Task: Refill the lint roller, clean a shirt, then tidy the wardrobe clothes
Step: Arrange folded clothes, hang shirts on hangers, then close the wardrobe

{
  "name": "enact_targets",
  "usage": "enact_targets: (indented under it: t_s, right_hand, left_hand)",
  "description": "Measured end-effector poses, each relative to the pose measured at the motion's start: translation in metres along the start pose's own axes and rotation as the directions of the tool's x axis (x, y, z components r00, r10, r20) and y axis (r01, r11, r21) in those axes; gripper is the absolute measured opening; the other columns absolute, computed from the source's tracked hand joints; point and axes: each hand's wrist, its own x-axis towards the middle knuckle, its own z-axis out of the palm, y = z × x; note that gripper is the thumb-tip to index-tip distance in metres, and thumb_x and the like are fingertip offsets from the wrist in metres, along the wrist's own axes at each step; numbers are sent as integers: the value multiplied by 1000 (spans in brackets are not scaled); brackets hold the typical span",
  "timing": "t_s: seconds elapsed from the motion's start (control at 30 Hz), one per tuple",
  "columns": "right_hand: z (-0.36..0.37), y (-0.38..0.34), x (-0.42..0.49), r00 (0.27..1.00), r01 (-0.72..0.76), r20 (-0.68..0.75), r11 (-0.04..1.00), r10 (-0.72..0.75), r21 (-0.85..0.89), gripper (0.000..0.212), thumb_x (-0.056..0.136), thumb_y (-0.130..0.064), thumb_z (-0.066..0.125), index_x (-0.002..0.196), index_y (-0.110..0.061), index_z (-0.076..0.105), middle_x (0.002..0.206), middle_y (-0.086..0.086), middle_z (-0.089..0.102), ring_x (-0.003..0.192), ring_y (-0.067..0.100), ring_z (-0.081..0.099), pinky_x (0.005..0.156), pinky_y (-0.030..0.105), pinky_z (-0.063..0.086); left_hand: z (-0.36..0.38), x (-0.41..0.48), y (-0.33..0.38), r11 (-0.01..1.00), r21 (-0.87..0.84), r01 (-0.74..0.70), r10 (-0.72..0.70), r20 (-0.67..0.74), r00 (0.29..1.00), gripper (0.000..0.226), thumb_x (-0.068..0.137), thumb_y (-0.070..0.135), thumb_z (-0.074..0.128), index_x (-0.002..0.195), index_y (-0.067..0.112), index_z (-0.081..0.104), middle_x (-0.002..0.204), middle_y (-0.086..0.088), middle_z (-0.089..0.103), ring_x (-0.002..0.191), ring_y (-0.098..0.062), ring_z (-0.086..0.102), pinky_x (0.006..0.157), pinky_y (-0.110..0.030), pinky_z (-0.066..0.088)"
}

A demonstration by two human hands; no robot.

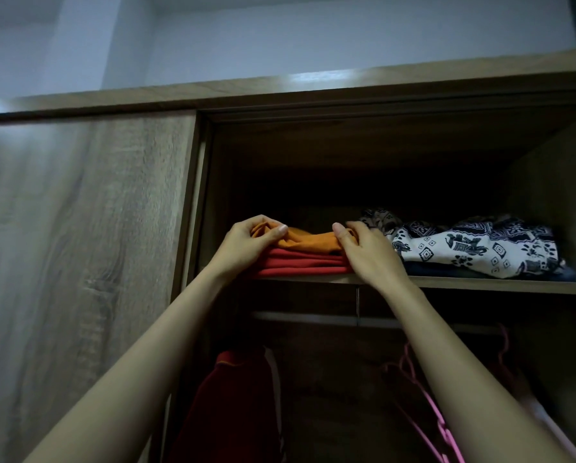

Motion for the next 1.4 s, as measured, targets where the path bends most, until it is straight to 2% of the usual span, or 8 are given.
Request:
enact_targets:
  t_s: [0.17,0.4,0.5,0.6,0.9,1.07,1.3,1.4]
  right_hand:
    - [-6,-12,5,993,114,-46,972,-107,204,51,95,-51,45,133,-18,52,130,7,57,123,22,50,94,28,37]
    - [-13,-8,11,994,3,112,999,1,-37,68,93,-64,28,137,-16,45,134,12,55,125,29,48,92,35,38]
    - [-16,-8,9,985,47,168,999,-47,7,68,90,-67,33,137,-20,46,132,8,56,122,26,50,86,32,36]
    - [-16,-6,6,978,80,190,995,-88,54,68,85,-69,44,136,-24,48,130,2,57,120,20,51,84,26,33]
    - [-9,1,7,989,148,-54,955,-138,257,21,86,-33,68,88,-15,77,84,1,74,78,8,66,66,21,48]
    - [-5,3,10,986,136,-138,932,-94,337,19,86,-27,68,96,-13,76,93,-2,72,84,5,63,70,14,47]
    - [-11,0,4,952,258,-261,877,-159,406,22,89,-31,63,93,-15,76,90,-8,72,89,-1,65,82,17,51]
    - [-24,7,10,985,105,-172,829,-11,549,44,96,-47,44,92,-15,74,87,0,72,83,8,68,69,22,56]
  left_hand:
    - [-1,1,-2,1000,-1,1,-1,29,1000,23,90,40,61,107,25,66,104,4,68,95,-9,67,81,-27,55]
    - [-3,-4,3,1000,-25,11,-9,89,996,32,85,39,67,115,27,63,107,7,66,95,-5,67,74,-20,55]
    - [-8,-4,3,1000,6,15,-15,154,988,42,83,38,70,122,31,58,112,10,62,98,-5,65,76,-21,55]
    - [-9,-2,1,1000,-1,2,-2,132,991,31,86,35,66,117,30,64,110,7,65,98,-8,66,77,-23,55]
    - [-4,16,3,997,45,-67,67,13,998,15,94,31,55,93,22,68,92,5,69,92,-7,65,84,-25,49]
    - [6,15,1,991,10,-137,137,-79,987,18,96,29,53,93,16,66,85,5,66,84,-4,63,81,-23,48]
    - [6,13,0,974,-28,-226,218,-168,961,21,99,25,50,103,10,64,106,-10,68,101,-16,64,89,-26,52]
    - [5,13,-3,979,-26,-200,192,-188,963,22,99,23,48,101,7,63,98,-8,67,93,-10,64,83,-22,52]
